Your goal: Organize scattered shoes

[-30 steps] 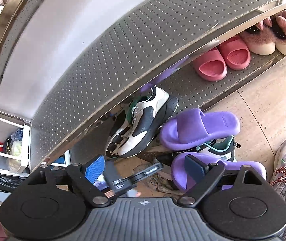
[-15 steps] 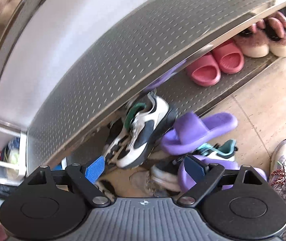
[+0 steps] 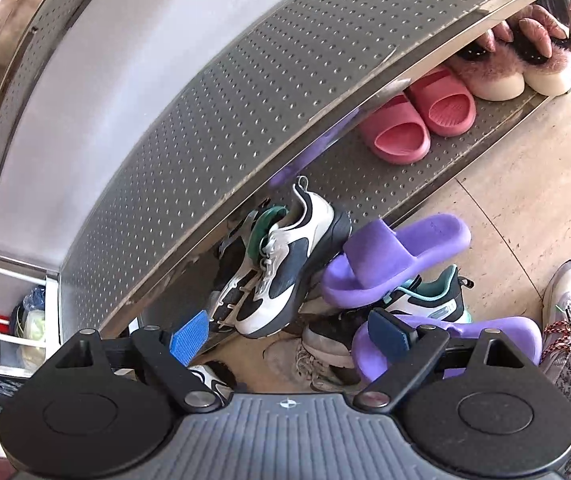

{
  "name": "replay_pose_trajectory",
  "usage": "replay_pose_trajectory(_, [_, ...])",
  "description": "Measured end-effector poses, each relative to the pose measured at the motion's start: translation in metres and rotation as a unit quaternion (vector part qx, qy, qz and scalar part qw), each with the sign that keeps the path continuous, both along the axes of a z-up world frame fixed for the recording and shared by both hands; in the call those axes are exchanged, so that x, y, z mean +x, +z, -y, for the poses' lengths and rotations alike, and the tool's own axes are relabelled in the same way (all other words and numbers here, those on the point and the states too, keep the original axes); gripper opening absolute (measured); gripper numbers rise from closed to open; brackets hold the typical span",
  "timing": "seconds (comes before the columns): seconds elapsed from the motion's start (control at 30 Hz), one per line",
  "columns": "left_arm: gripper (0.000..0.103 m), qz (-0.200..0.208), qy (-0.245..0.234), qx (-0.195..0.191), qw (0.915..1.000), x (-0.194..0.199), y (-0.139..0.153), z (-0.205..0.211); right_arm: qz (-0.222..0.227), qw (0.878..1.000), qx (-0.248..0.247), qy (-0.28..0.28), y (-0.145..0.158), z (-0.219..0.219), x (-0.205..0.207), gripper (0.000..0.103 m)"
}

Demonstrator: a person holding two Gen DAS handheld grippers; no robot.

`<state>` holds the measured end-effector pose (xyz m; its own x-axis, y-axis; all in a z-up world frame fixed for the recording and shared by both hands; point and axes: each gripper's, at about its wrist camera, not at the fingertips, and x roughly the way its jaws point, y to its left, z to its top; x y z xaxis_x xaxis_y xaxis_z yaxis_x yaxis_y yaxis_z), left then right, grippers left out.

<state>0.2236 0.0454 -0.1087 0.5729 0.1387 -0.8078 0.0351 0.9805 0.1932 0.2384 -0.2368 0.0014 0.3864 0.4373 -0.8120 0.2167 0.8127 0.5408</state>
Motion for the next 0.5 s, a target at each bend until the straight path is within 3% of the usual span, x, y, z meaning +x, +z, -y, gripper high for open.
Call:
replay_pose_trajectory(0.1, [0.091, 0.019, -0.053, 0.090, 0.9943, 0.022, -0.020, -0.017, -0.002, 1.000, 0.000, 0.009, 0.000, -0.004, 0.001, 0.089])
replay_pose_trajectory(0.2, [0.091, 0.016, -0.108, 0.143, 0.9837, 0.030, -0.041, -0.025, -0.008, 1.000, -0.002, 0.018, -0.003, -0.010, 0.002, 0.089])
replay_pose_trajectory(0.4, [0.091, 0.005, -0.244, 0.216, 0.9452, 0.048, -0.084, -0.026, -0.024, 0.999, -0.004, 0.032, -0.012, -0.022, 0.008, 0.089])
replay_pose_trajectory(0.5, [0.090, 0.010, -0.288, 0.249, 0.9246, 0.063, -0.098, -0.022, -0.030, 0.999, -0.009, 0.037, -0.015, -0.028, 0.011, 0.089])
